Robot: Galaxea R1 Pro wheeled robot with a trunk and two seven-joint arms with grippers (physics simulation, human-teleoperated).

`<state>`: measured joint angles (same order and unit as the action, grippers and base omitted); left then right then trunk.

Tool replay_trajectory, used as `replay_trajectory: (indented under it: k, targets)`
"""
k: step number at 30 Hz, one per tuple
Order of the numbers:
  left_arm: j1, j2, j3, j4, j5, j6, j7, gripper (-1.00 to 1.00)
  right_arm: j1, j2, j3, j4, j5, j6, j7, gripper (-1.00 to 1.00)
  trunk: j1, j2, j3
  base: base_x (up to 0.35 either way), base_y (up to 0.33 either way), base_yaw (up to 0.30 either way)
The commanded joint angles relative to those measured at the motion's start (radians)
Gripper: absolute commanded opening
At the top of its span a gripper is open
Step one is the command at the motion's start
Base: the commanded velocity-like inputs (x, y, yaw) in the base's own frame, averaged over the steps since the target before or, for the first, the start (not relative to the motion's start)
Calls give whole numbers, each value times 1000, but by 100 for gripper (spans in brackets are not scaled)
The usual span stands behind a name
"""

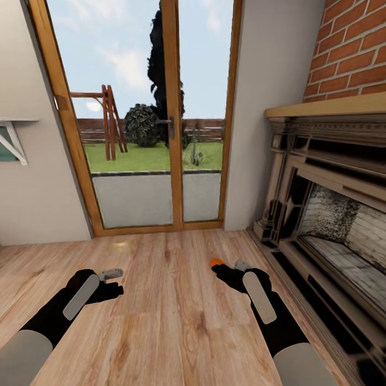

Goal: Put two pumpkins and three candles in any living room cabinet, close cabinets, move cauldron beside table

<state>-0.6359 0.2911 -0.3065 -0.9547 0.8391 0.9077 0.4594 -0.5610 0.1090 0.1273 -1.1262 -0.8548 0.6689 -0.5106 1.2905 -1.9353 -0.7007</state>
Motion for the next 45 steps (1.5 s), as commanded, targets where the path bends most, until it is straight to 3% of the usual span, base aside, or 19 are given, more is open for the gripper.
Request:
replay_trajectory:
  k: [1,7,13,18,25,28,32,37,40,45]
  targets:
    - [-1,4,-4,-1,11,0,10,100,-1,0,0,-1,-10,0,-11,100,1,-1,-1,343,0,0]
    - [-1,6,-3,-1,11,-2,10,100,-1,0,-12,-1,-10,1,-12,100,1,-1,-1,343,0,0]
    - [-1,7,-3,-1,11,-4,10,100,-1,1,-120,22,-11,1,-43,100,1,-1,-1,343,0,0]
    - [-1,8,-3,-1,11,-4,9,100,-1,1,-139,27,-12,1,-50,100,1,-1,-1,343,4,0]
    - [-1,9,0,-1,12,-4,9,100,-1,0,-176,70,-65,1,-54,100,1,-1,-1,334,104,0]
    - [-1,9,1,-1,12,-4,8,100,-1,0,-230,82,-70,1,-55,100,1,-1,-1,324,157,0]
    - [-1,9,1,-1,12,-4,8,100,-1,0,-274,88,-73,3,-55,100,1,-1,-1,323,163,0]
    - [-1,9,1,-1,12,-4,8,100,0,0,-302,90,-74,3,-55,100,1,-1,-1,323,165,0]
    - [-1,9,1,-1,12,-3,8,100,0,-1,-343,91,-74,3,-55,100,1,-1,-1,323,165,0]
    - [-1,9,1,-1,12,-3,7,100,0,-2,-365,94,-74,3,-55,100,1,-1,-1,323,165,0]
